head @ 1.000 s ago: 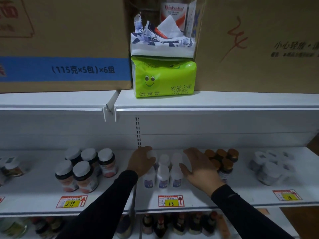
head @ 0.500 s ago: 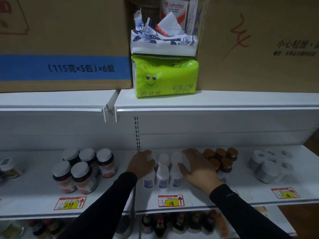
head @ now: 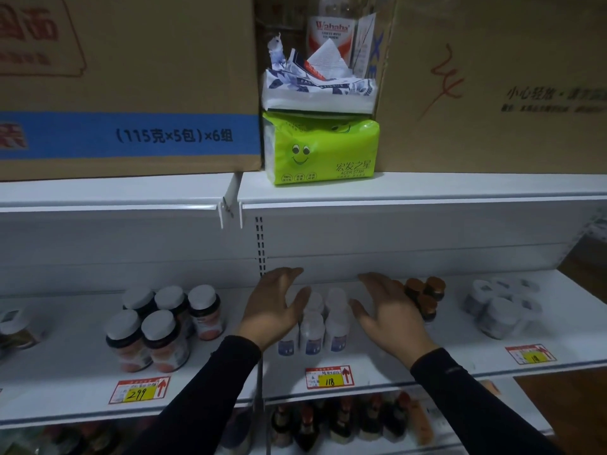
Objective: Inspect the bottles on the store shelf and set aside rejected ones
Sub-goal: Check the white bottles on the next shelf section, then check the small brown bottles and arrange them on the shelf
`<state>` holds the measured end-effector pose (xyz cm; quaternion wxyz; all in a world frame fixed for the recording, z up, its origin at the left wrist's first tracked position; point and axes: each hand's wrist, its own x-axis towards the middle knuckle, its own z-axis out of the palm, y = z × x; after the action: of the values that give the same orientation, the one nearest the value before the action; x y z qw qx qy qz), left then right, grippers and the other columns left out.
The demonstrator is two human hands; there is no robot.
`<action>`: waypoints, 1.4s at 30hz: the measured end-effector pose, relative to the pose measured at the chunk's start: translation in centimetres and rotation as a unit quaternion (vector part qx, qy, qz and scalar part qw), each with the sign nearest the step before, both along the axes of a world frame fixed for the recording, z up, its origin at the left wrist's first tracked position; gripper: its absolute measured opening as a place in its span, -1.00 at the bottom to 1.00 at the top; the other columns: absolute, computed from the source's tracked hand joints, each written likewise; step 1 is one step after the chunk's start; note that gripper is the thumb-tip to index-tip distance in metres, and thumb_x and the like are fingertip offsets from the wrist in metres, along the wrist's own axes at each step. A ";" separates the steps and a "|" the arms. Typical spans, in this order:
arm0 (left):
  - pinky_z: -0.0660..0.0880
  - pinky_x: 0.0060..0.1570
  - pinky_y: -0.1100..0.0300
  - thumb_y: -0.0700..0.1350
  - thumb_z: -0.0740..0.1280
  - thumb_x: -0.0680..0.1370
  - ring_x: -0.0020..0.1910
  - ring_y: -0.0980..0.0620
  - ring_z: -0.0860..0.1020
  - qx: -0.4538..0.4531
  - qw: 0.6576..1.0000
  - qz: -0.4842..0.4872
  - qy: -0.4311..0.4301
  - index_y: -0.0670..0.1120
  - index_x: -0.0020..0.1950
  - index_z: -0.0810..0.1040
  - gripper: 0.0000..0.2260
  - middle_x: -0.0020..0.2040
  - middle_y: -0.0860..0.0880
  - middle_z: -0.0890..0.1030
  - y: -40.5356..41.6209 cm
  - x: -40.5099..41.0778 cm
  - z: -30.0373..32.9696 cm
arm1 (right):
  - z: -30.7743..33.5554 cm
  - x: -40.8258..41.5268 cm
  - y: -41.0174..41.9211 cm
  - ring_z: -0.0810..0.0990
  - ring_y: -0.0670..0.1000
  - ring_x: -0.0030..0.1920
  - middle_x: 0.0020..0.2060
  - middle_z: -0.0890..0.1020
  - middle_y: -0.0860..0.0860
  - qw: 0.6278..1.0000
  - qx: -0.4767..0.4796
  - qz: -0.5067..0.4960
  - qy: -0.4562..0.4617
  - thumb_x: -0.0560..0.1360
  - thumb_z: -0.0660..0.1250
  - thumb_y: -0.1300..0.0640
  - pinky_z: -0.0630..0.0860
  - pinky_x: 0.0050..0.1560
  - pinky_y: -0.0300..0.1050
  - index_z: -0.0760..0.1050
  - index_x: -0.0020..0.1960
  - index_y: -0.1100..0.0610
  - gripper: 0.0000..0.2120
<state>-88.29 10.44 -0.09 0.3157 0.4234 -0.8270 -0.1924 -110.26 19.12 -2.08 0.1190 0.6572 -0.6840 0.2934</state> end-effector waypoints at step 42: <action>0.25 -0.16 0.15 -0.06 0.32 0.57 0.05 -0.19 0.53 0.053 0.986 0.126 -0.100 -0.13 0.28 0.42 -0.68 0.11 -0.15 0.56 7.8 -24.1 -6.1 | -5.0 -22.2 9.3 0.43 0.09 0.36 0.39 0.43 0.09 0.990 0.105 0.051 -0.072 0.56 0.16 -0.17 0.38 0.32 -0.07 0.39 0.41 0.11 -0.47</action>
<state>-112.39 18.21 -6.21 0.2304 0.5571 -0.7834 -0.1512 -132.45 28.39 -7.09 -0.0159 0.6771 -0.6835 0.2722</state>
